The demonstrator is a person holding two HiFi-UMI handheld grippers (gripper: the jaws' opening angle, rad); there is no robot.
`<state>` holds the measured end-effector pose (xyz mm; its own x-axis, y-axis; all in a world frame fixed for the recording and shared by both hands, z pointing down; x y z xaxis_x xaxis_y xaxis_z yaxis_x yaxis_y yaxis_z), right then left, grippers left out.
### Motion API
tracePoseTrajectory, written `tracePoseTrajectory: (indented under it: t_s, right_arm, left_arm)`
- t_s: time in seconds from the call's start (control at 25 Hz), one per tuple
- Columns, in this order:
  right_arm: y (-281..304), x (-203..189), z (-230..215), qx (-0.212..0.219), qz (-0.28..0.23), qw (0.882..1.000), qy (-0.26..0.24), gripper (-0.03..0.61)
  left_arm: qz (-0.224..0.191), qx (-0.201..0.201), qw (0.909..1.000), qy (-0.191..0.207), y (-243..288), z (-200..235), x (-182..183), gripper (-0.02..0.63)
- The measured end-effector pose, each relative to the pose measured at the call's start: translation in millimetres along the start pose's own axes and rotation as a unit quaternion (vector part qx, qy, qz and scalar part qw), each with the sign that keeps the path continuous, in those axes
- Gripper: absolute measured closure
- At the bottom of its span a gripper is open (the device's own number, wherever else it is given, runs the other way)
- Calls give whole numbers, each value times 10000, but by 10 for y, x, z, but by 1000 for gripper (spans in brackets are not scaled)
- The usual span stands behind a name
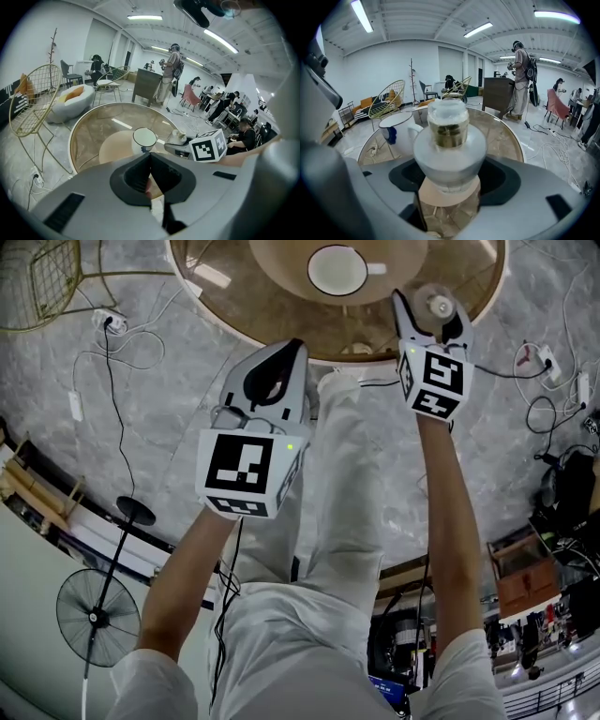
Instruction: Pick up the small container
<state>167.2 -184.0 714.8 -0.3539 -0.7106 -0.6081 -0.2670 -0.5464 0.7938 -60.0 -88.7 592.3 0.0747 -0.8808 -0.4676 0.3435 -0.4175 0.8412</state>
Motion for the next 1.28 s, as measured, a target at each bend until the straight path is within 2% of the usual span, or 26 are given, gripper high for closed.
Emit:
tracePoseTrajectory:
  t_s: [0.56, 0.76, 1.28]
  right_arm:
    - [-832, 269, 132, -54, -222, 9994, 273, 245]
    - [-1208, 411, 224, -2, -294, 9990, 329, 245]
    - [-2202, 942, 312, 26, -524, 9984, 205, 245]
  left_arm:
    - [-131, -6, 9998, 168, -641, -210, 66, 595]
    - [-173, -7, 9998, 28, -974, -308, 87, 595]
    - [-667, 9, 9977, -81, -1824, -434, 365, 595]
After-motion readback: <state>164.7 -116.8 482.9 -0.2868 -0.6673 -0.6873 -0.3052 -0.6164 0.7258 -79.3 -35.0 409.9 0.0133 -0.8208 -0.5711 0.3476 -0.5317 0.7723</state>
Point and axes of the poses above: the fingertips, and each gripper's own axes: y forward along the fingers, z to its left, x out of its top, the point moved 10 cm from there along -y, backward along the fingers, and after that the axes turned 13 degrees about z, right-handed, at the moved point
